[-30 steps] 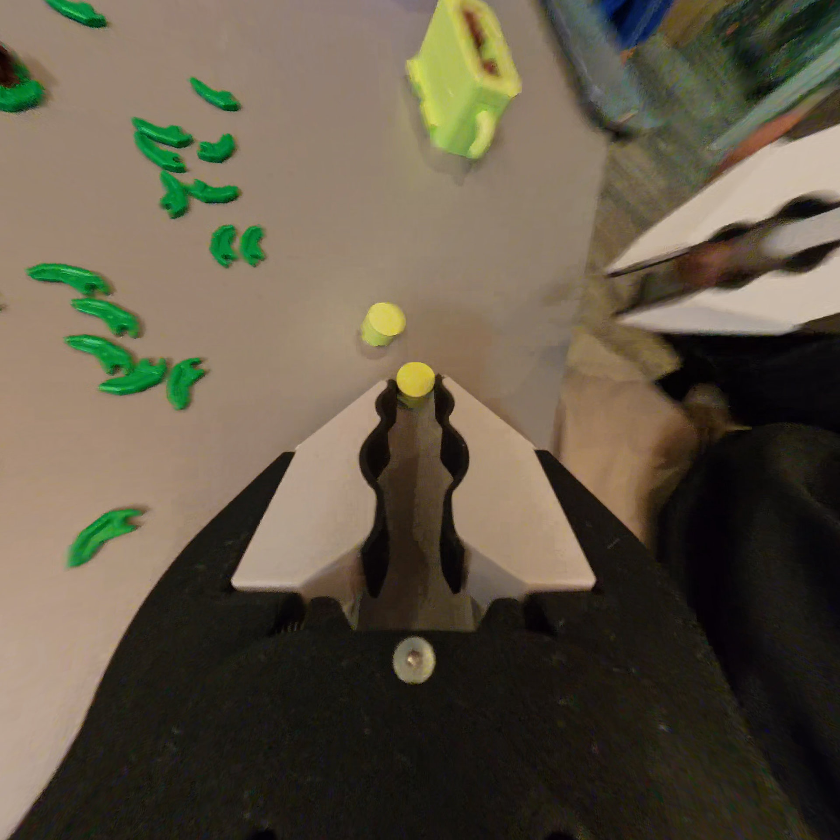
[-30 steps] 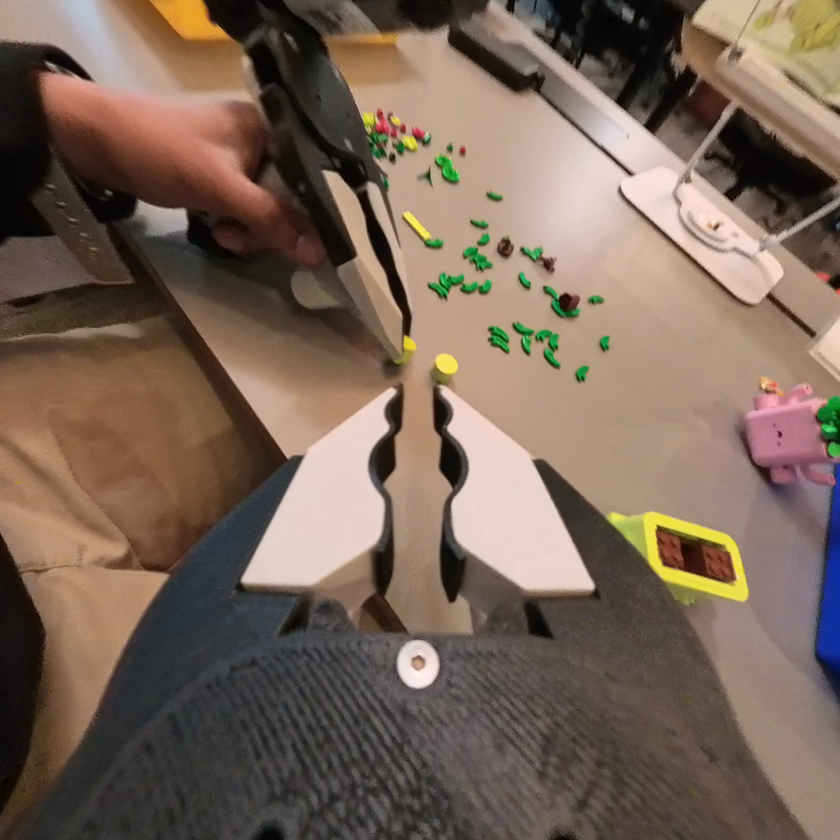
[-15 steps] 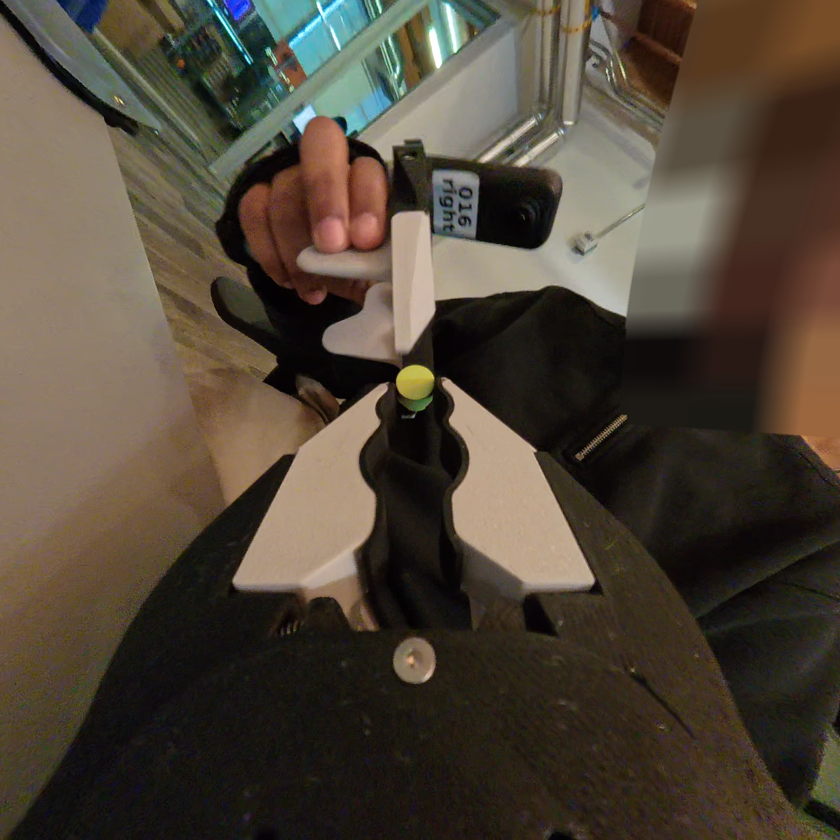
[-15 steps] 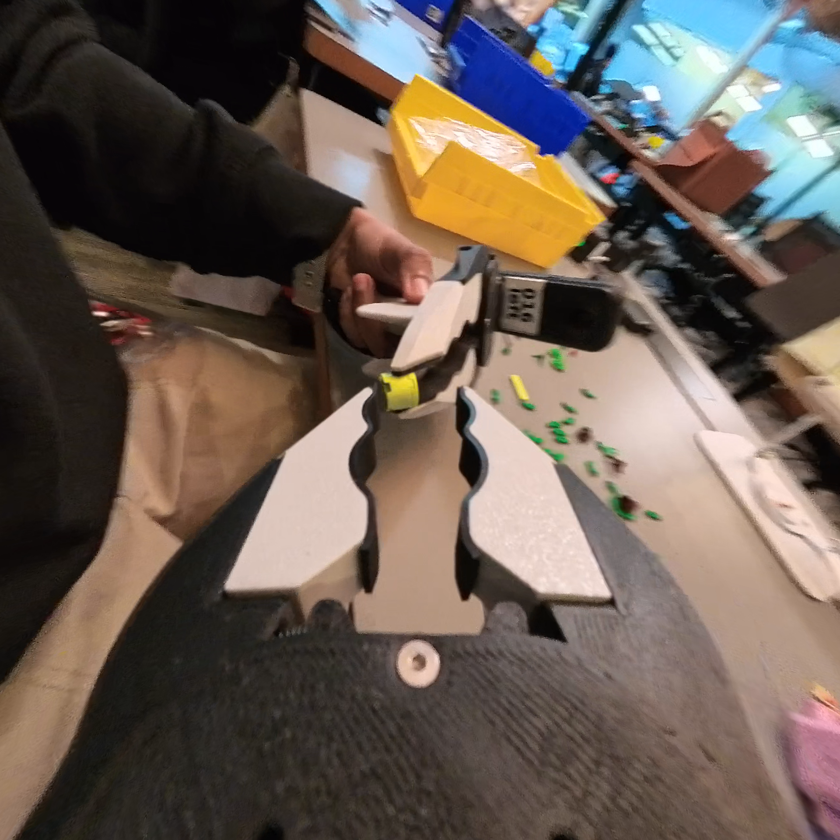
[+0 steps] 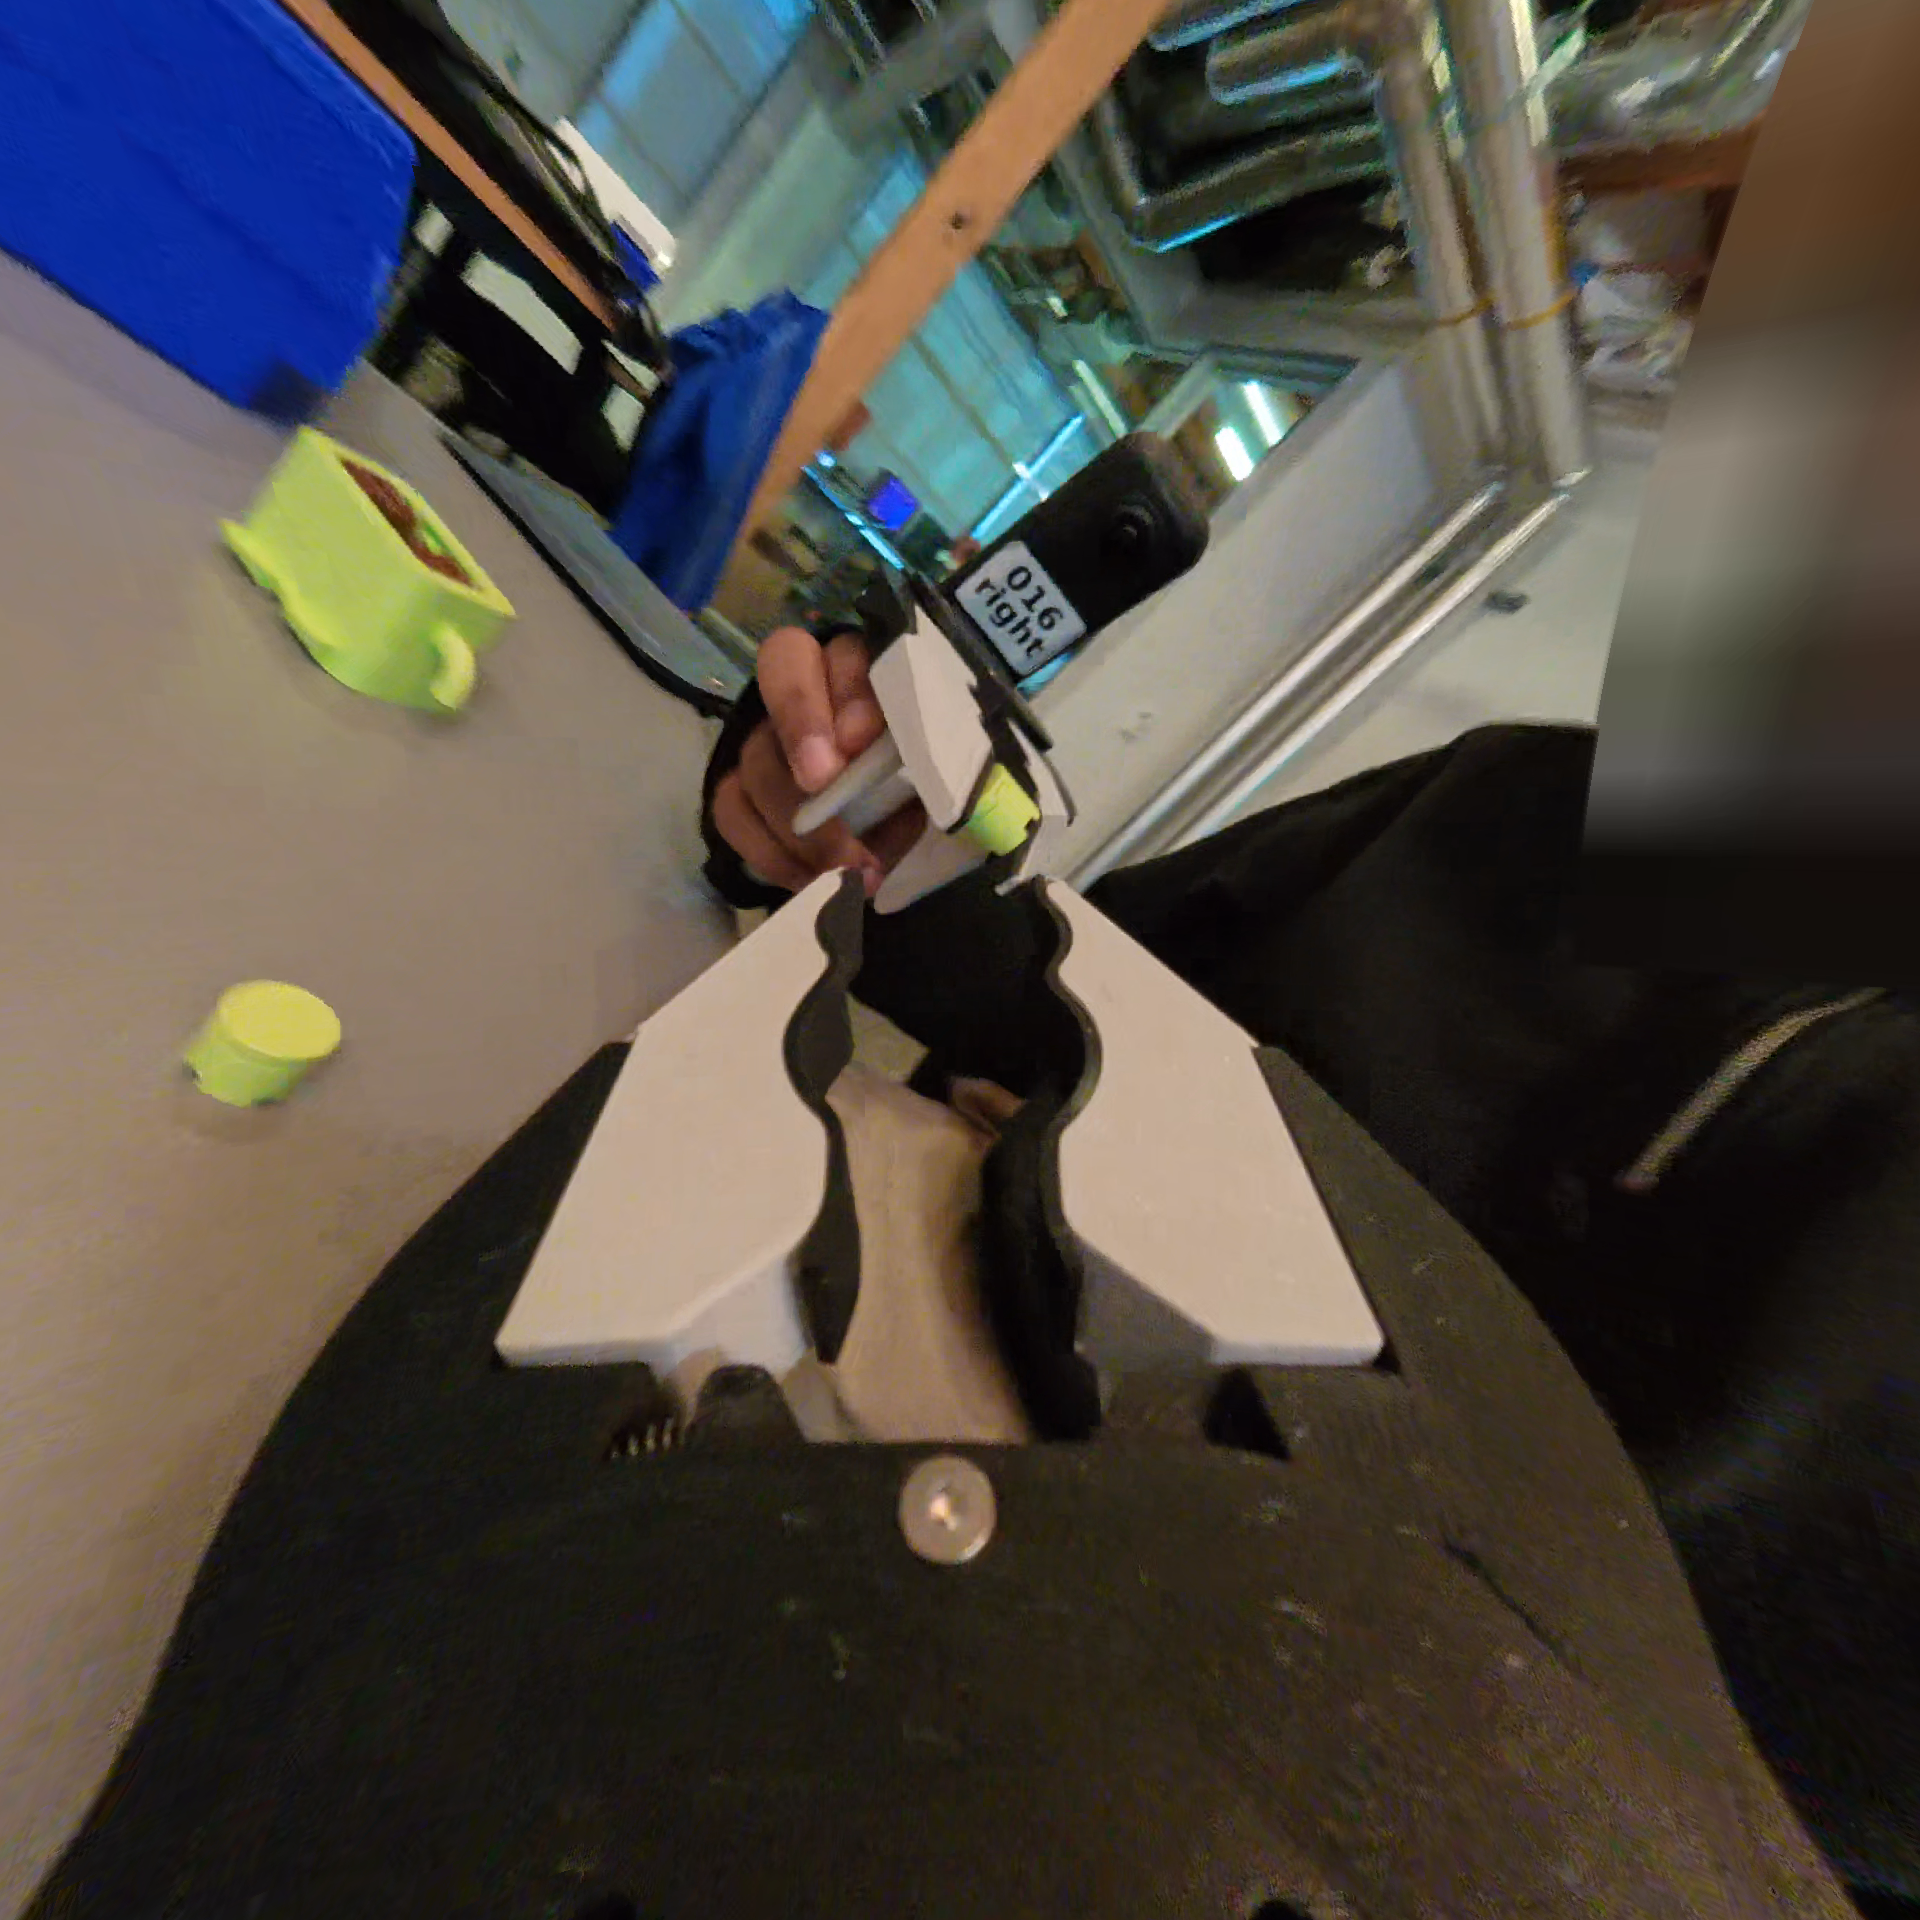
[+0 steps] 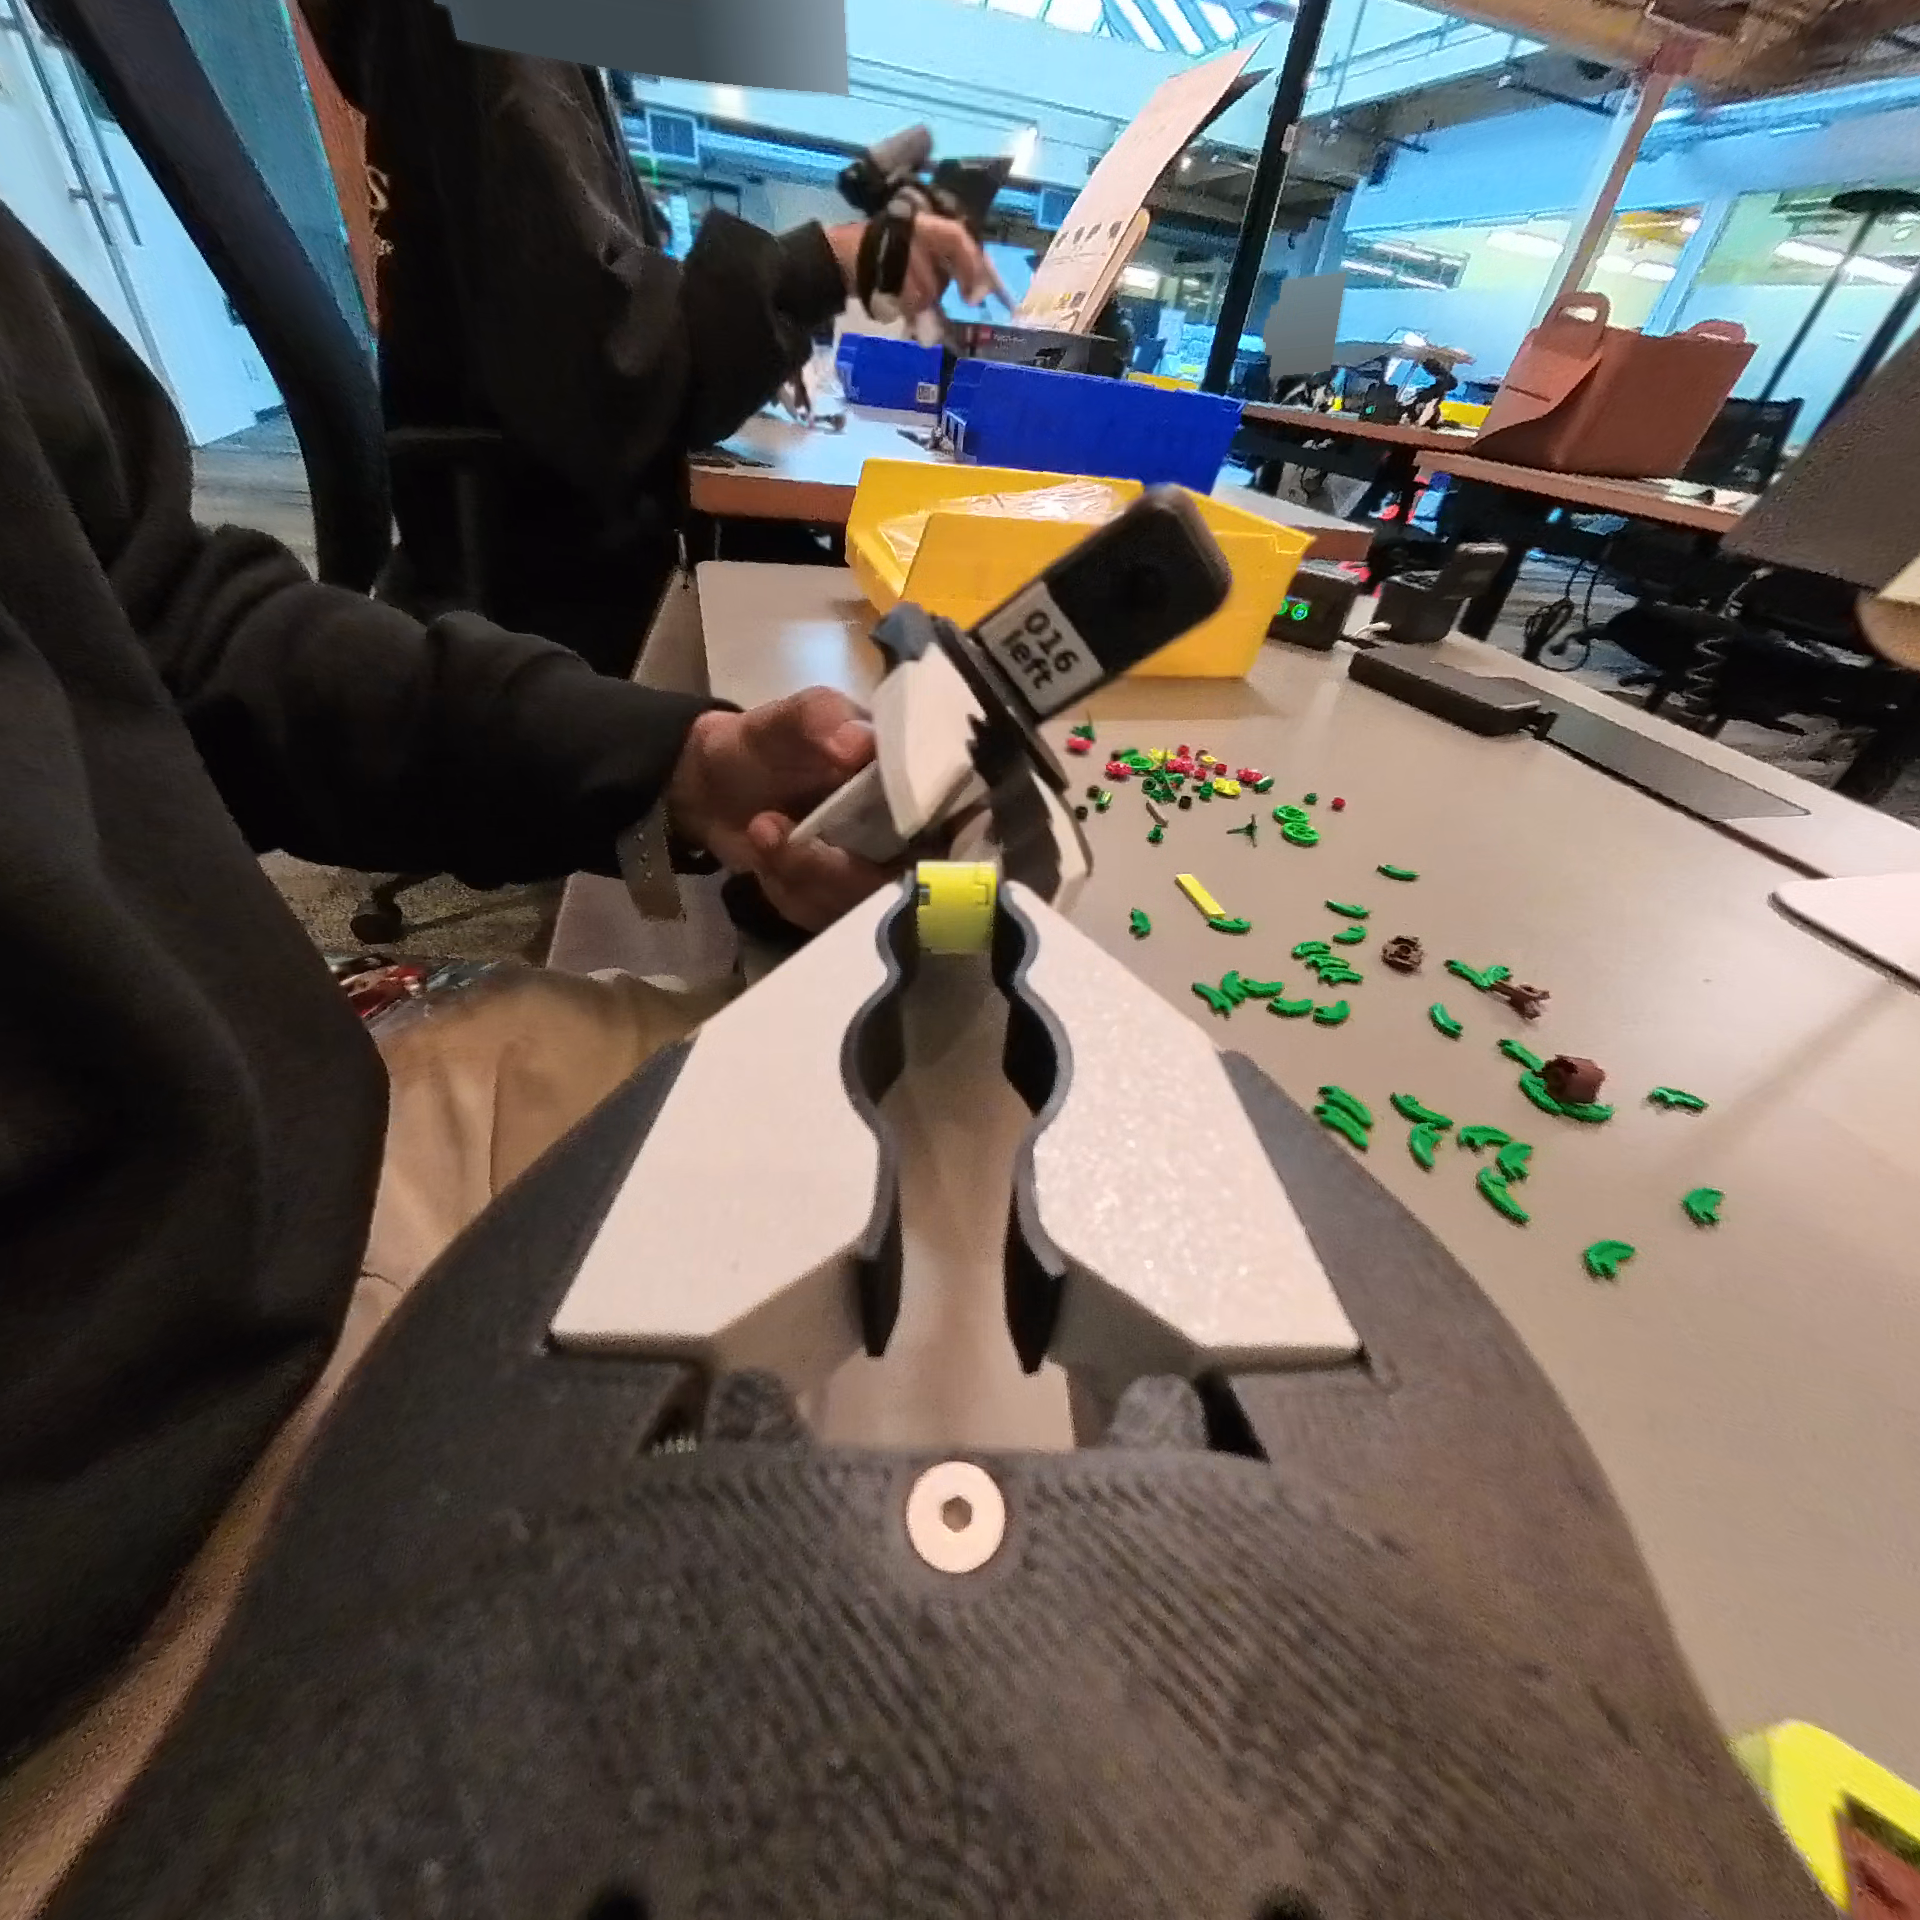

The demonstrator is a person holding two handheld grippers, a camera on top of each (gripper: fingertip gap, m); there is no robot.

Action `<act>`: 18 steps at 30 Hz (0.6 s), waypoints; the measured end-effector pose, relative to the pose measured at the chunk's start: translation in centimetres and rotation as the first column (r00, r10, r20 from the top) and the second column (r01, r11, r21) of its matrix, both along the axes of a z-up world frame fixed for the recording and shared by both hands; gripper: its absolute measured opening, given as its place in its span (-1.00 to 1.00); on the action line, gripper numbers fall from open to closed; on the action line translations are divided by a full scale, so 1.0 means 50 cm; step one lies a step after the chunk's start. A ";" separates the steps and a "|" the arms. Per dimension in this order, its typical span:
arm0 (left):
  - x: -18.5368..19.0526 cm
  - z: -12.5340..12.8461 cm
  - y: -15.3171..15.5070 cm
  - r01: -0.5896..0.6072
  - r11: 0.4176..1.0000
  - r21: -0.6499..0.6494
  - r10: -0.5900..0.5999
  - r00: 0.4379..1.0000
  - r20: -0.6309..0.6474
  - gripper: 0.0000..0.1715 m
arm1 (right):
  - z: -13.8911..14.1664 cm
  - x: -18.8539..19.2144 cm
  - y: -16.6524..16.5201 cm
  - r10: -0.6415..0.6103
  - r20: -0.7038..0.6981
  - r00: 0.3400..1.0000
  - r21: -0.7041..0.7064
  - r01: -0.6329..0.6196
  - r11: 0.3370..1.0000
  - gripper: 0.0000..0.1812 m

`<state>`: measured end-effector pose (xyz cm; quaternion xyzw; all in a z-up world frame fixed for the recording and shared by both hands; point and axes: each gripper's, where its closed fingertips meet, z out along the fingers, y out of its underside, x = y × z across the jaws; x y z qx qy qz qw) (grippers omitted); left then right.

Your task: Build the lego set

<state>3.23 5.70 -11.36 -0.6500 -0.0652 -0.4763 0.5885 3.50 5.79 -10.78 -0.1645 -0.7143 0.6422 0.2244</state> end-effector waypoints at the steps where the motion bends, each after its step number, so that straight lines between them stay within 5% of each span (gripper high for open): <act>1: 0.005 0.001 0.001 -0.017 1.000 0.013 0.018 0.998 -0.054 -0.69 | 0.000 -0.003 0.003 -0.009 0.000 1.000 0.008 0.009 1.000 -0.87; 6: 0.022 0.008 0.017 -0.098 0.993 0.065 0.108 0.976 -0.187 -0.70 | -0.014 -0.013 -0.004 -0.023 0.018 1.000 0.067 0.022 0.998 -0.87; 11: 0.009 -0.007 0.020 -0.222 0.973 0.071 0.231 0.883 -0.409 -0.72 | -0.021 -0.022 0.000 -0.020 0.055 0.998 0.012 0.019 1.000 -0.87; 18: -0.005 0.006 0.010 -0.223 0.970 0.094 0.241 0.911 -0.334 -0.76 | -0.018 -0.024 0.012 -0.004 0.121 0.993 -0.061 0.012 0.998 -0.87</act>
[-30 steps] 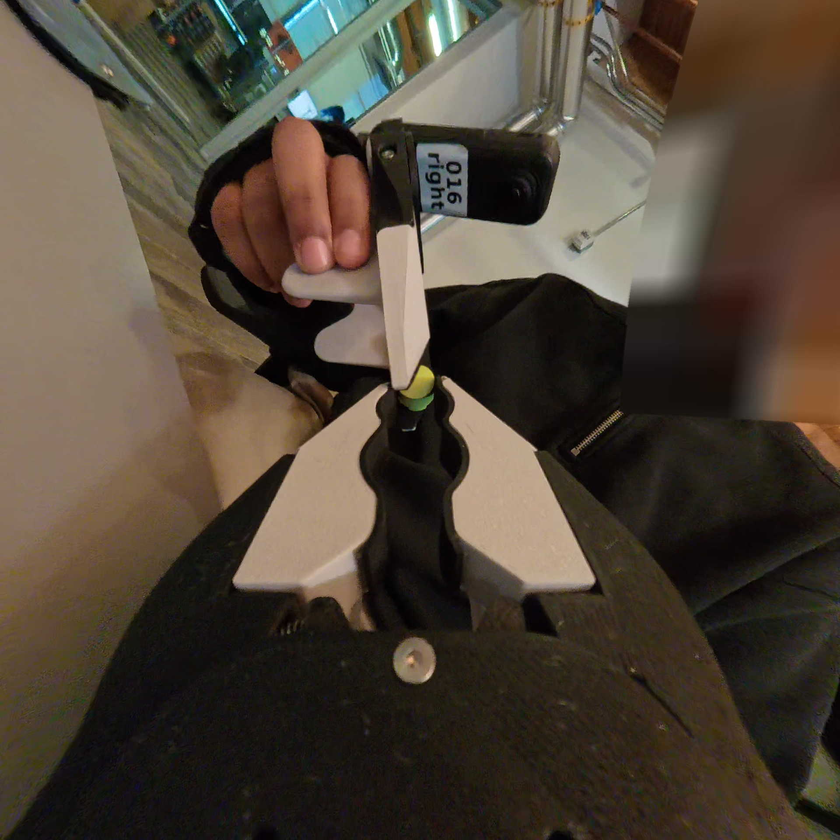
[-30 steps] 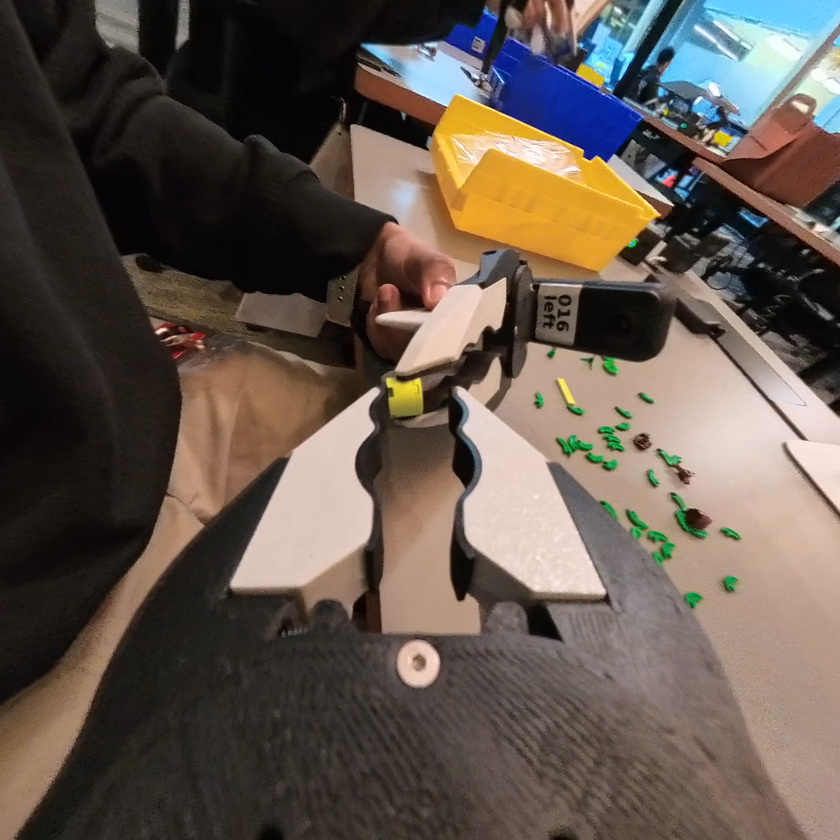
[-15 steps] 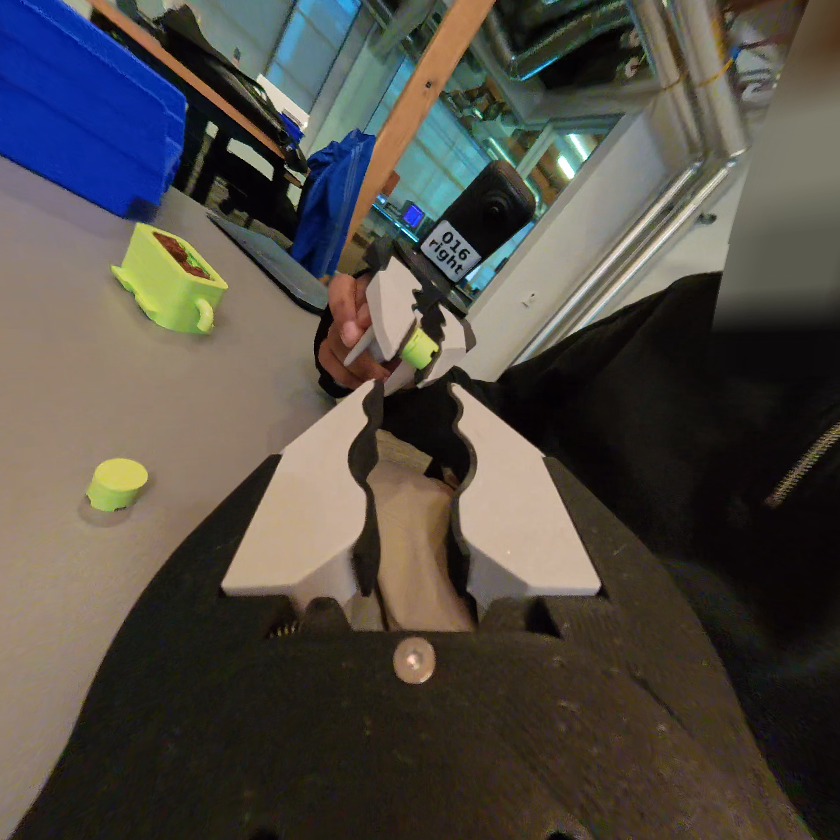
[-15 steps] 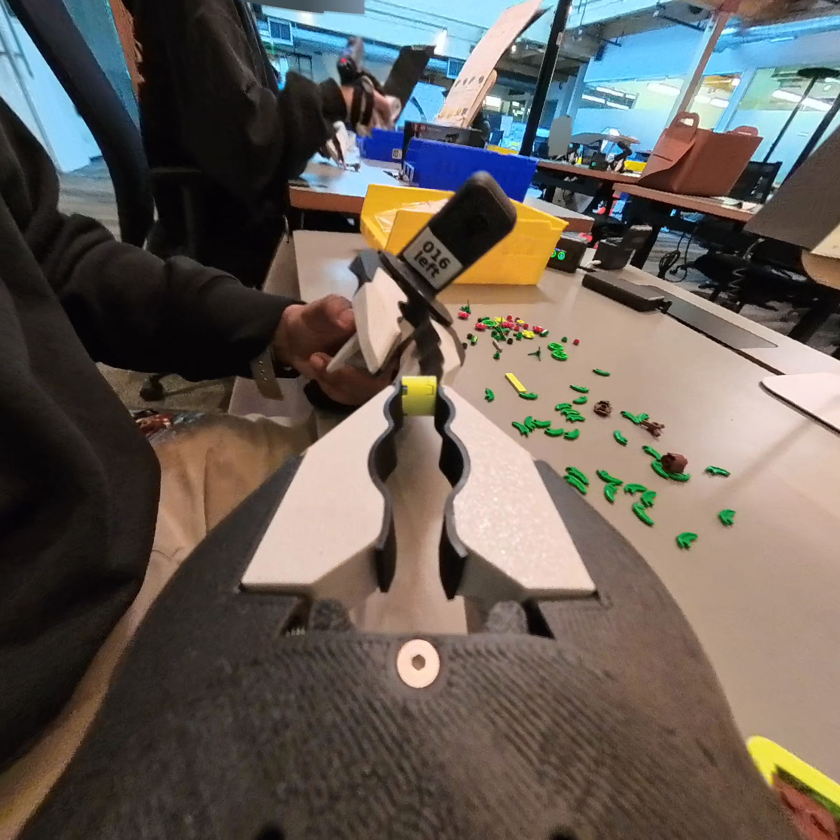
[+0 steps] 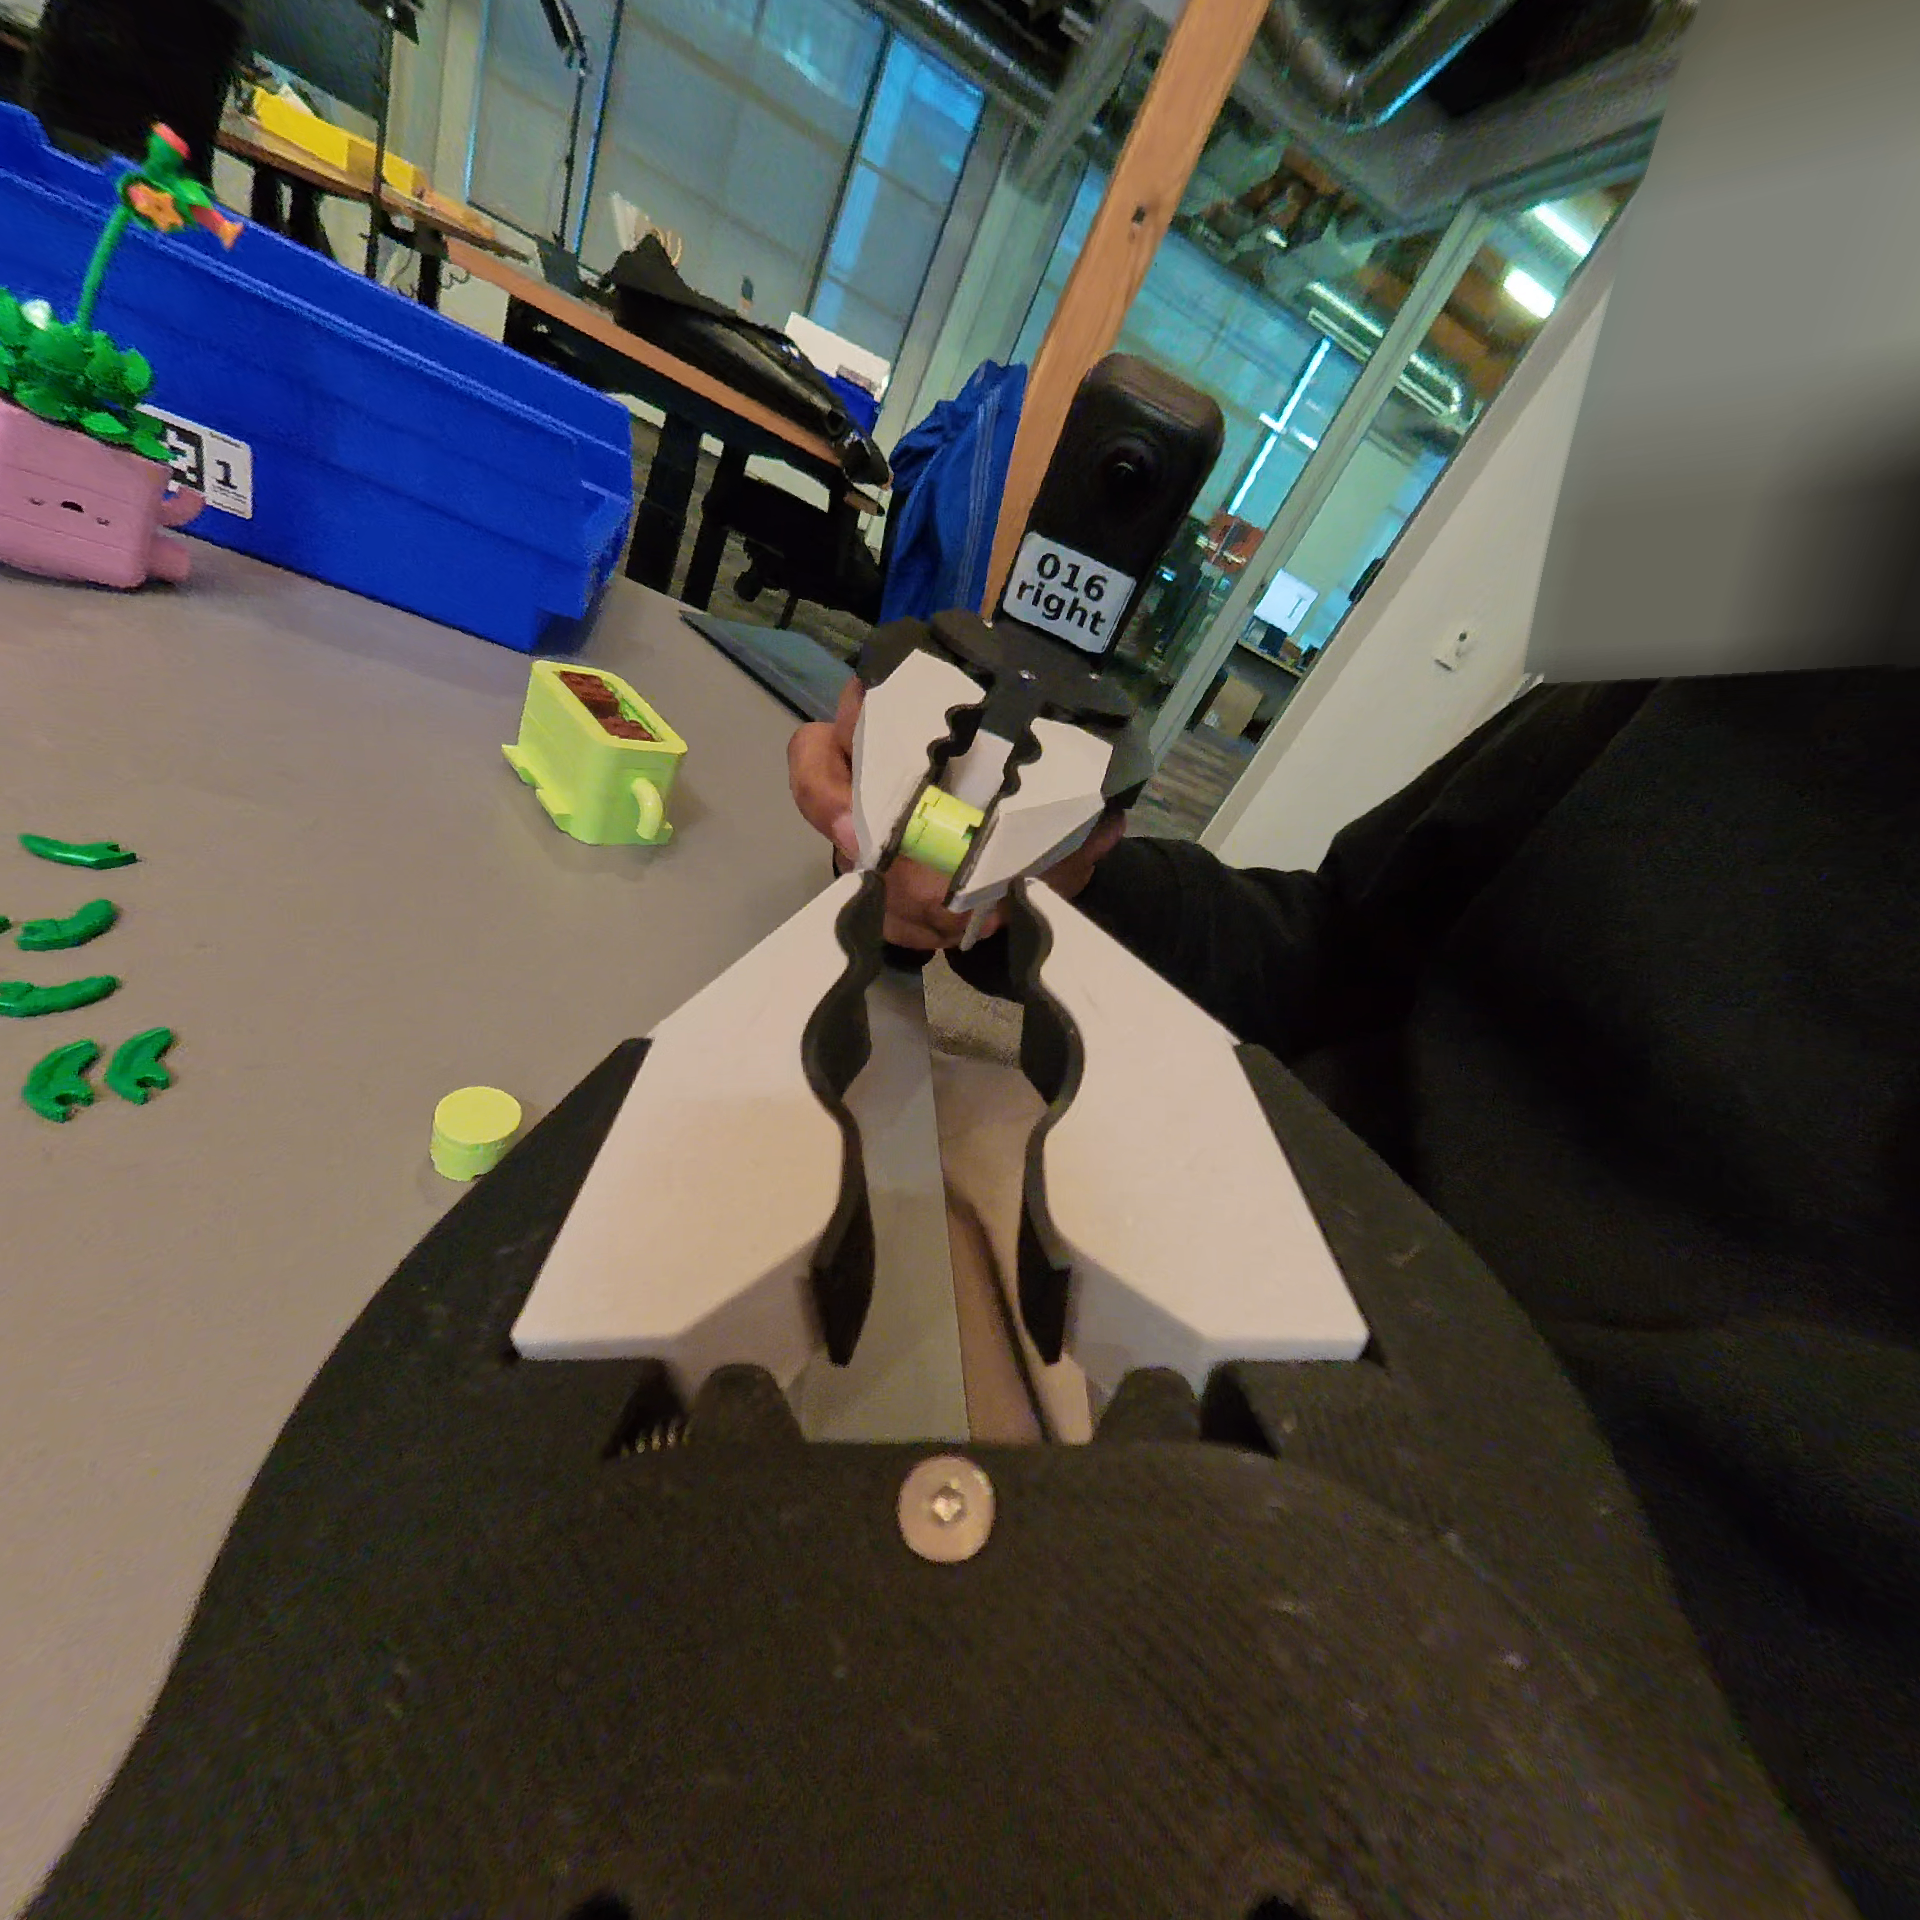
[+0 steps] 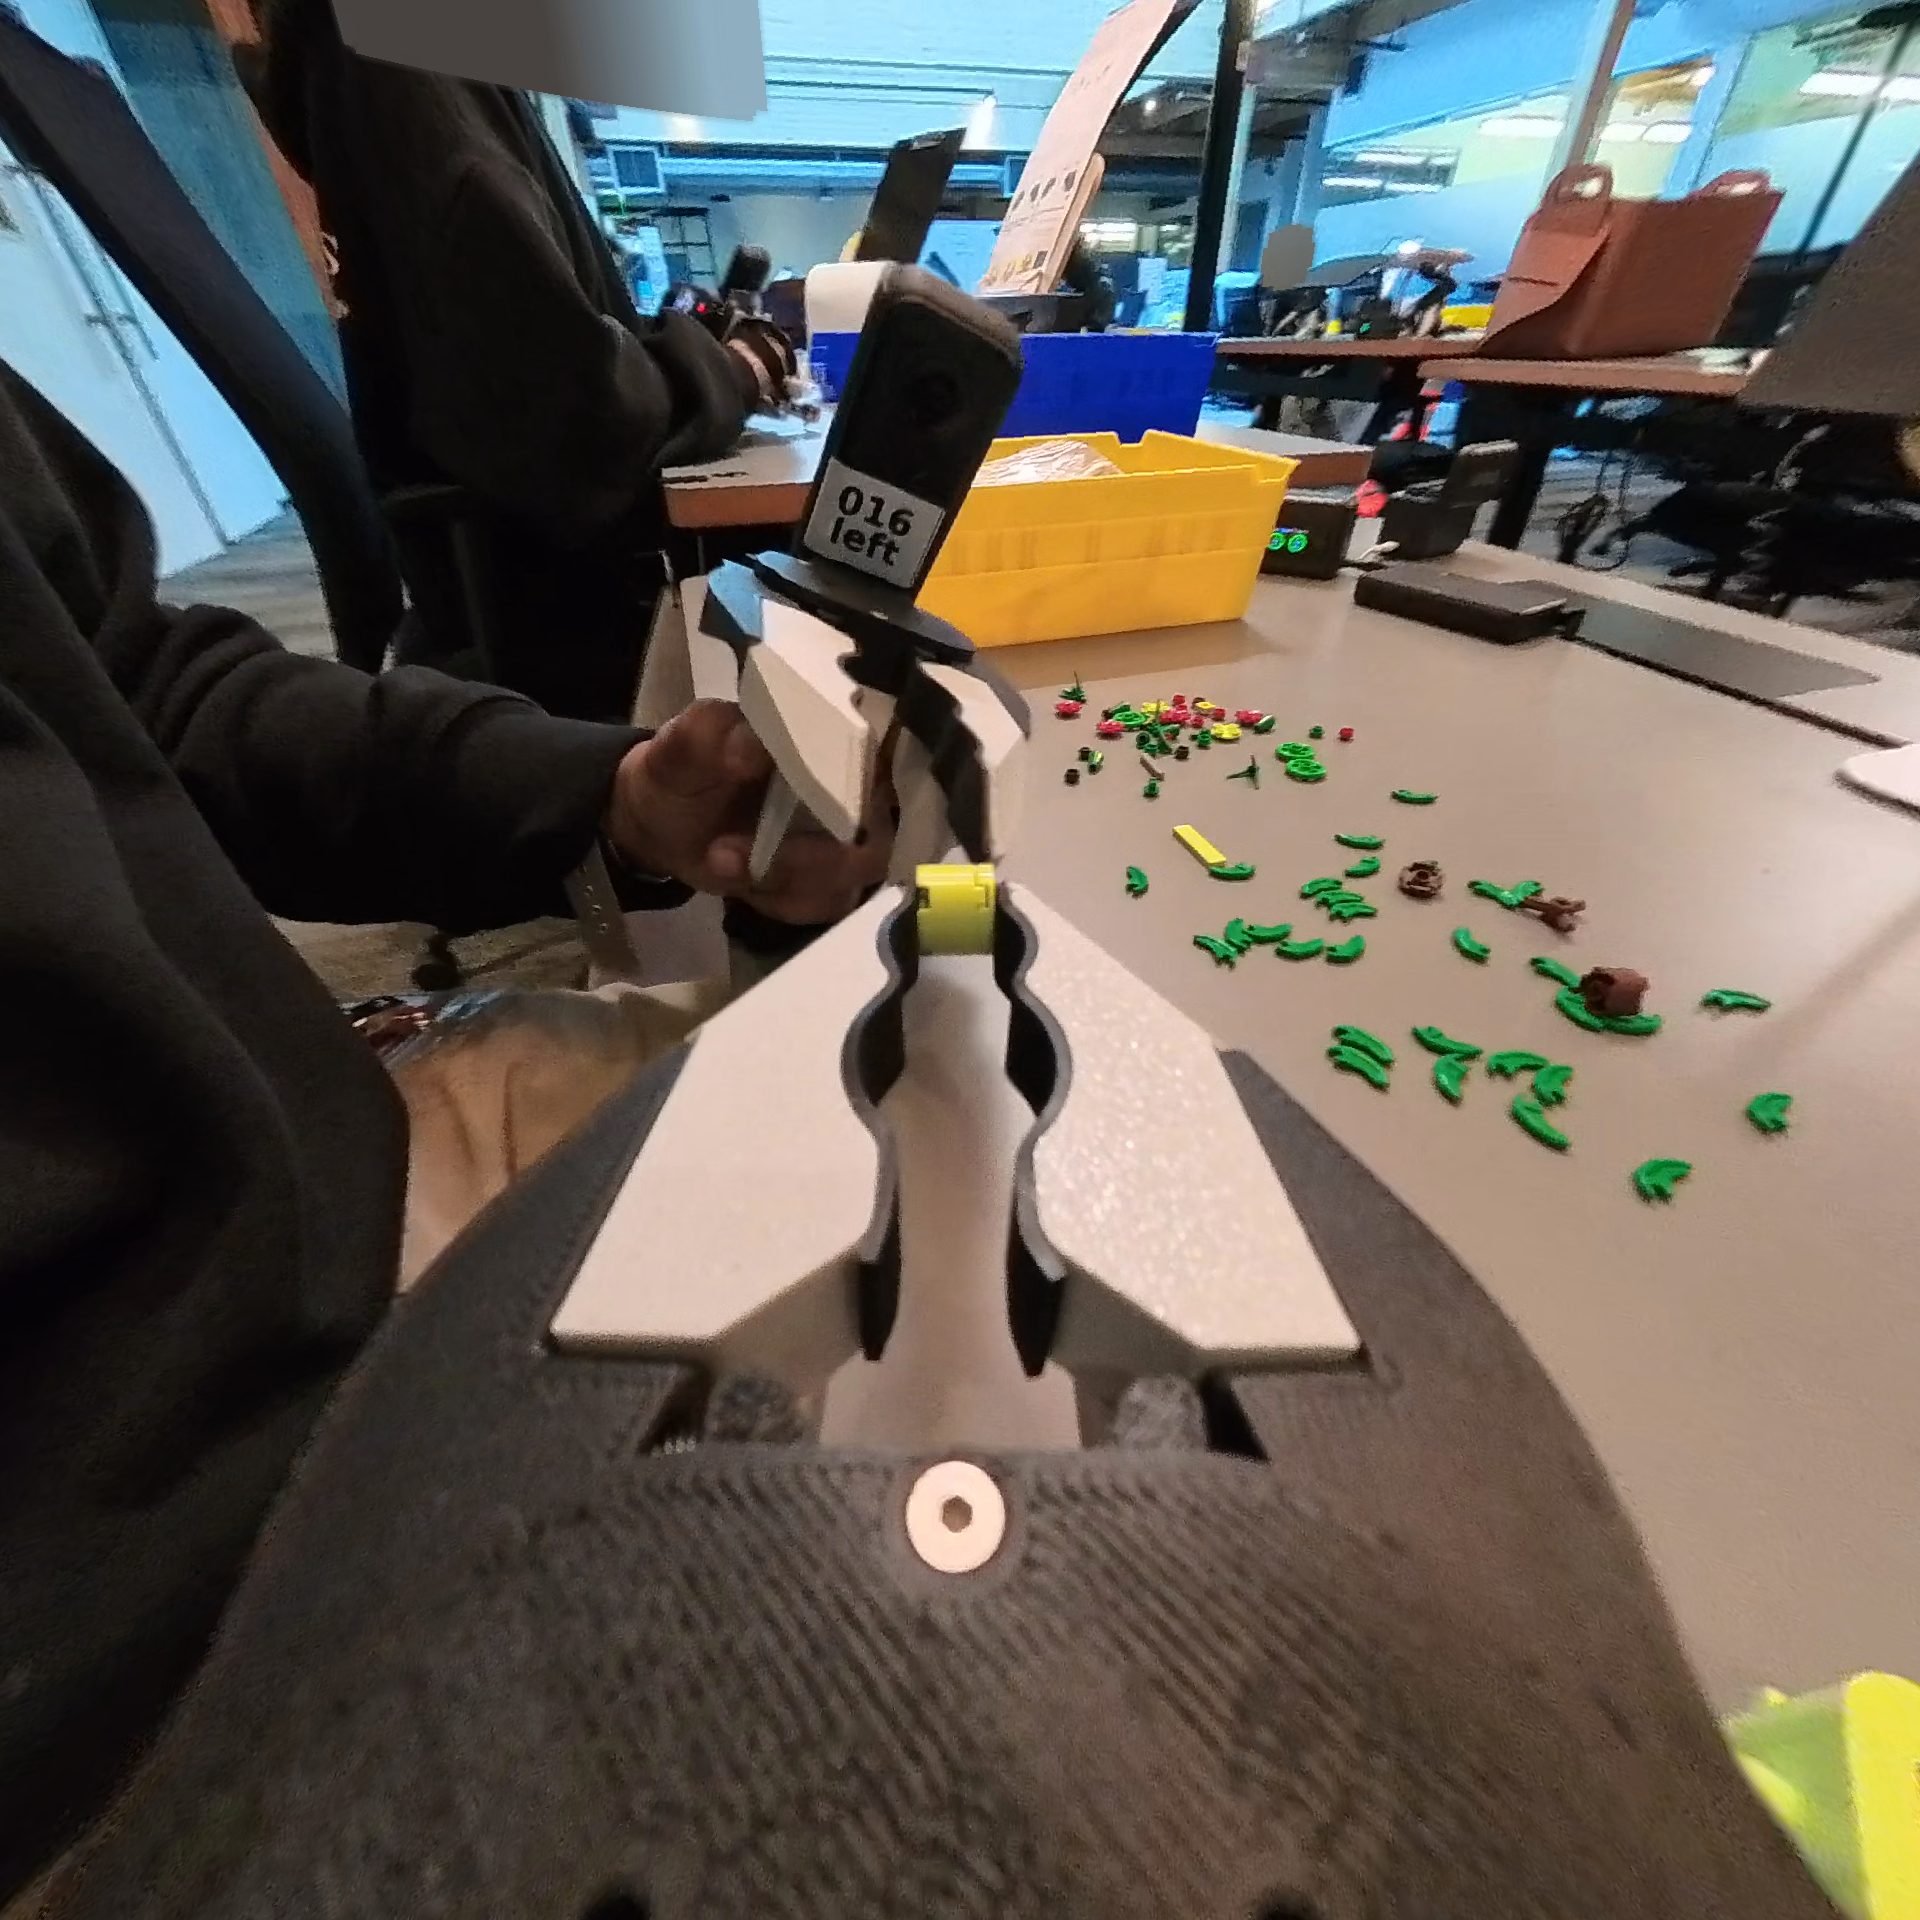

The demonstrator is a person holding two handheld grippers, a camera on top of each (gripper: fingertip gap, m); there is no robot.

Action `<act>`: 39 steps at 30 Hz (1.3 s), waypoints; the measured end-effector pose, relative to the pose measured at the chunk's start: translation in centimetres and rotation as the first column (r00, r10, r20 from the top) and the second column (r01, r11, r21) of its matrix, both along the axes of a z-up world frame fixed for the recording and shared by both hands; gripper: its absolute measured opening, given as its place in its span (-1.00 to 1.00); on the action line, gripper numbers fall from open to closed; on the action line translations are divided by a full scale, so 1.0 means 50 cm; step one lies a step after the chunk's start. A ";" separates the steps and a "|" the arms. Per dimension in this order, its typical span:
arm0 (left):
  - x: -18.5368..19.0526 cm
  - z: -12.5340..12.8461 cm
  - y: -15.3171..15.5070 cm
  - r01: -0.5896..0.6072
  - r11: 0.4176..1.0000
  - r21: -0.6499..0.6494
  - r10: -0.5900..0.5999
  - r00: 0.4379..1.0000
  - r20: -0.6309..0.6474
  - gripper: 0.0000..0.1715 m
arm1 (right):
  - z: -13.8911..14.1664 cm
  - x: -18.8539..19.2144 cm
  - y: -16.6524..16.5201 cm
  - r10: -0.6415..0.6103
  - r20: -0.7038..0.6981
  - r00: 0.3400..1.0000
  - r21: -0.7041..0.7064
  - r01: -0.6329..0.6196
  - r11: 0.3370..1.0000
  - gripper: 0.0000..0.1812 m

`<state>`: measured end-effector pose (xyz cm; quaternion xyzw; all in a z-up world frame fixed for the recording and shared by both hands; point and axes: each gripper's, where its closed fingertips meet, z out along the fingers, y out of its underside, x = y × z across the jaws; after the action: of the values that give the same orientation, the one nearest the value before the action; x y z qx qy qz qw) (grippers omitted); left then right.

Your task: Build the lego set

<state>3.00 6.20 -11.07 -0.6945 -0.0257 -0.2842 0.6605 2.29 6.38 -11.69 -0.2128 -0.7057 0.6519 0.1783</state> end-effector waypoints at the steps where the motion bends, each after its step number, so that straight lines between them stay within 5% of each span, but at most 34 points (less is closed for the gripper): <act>1: -0.002 0.001 -0.001 -0.005 1.000 0.004 0.005 1.000 -0.001 -0.76 | -0.002 0.002 -0.001 0.013 0.019 1.000 -0.004 -0.013 1.000 -0.87; 15: 0.026 -0.016 0.006 -0.011 0.999 -0.051 -0.001 0.974 -0.227 -0.87 | -0.030 0.029 -0.032 0.160 0.129 0.979 0.043 -0.167 0.985 -0.87; 39: 0.047 -0.024 0.009 0.047 0.993 -0.105 -0.064 0.985 -0.163 -0.90 | -0.036 0.042 -0.030 0.220 0.152 0.964 0.054 -0.230 0.972 -0.87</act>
<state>5.33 6.66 -12.27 -0.7488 0.0346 -0.2420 0.6161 4.41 4.87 -13.47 -0.1715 -0.7591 0.6252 0.0591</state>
